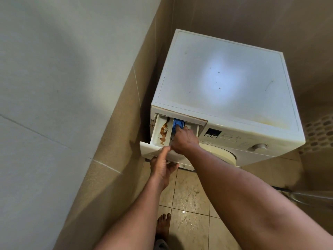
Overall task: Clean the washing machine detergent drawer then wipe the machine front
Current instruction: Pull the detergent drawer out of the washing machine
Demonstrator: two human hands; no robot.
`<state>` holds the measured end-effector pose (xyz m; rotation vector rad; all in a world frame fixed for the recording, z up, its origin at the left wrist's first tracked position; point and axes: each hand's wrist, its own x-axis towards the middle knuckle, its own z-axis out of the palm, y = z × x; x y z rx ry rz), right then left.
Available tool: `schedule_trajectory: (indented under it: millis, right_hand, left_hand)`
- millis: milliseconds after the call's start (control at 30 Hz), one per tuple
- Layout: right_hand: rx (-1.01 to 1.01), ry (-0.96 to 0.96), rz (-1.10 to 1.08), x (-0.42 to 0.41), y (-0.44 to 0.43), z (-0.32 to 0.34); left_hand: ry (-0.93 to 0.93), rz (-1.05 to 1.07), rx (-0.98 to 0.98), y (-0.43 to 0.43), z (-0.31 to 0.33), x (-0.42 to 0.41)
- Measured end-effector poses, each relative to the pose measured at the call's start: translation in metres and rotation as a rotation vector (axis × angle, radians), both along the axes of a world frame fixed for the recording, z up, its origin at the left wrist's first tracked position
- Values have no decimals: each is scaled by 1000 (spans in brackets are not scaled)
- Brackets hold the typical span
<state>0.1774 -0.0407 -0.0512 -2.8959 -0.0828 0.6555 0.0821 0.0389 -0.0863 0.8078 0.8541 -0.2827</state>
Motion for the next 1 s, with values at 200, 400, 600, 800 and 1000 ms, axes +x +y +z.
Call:
schedule_trajectory:
  millis: [200,400,600,800,1000]
  right_hand:
    - [-24,-9,13,-12,1,-4]
    - [-19,-14,5,-52,4,-5]
    - [-23,-81,-4,-104,6,0]
    - [86,-226,-99,-161,-1,10]
    - [203,-462,-439,-235,-72,49]
  left_hand:
    - [10,-8,35,4,2,-6]
    - [29,-3,24,8,-4,-41]
    - [-21,-30,-2,12,5,-80]
    - [-55,-27,-74,13,17,-113]
    - [-91,-162,-52,-29,48,-165]
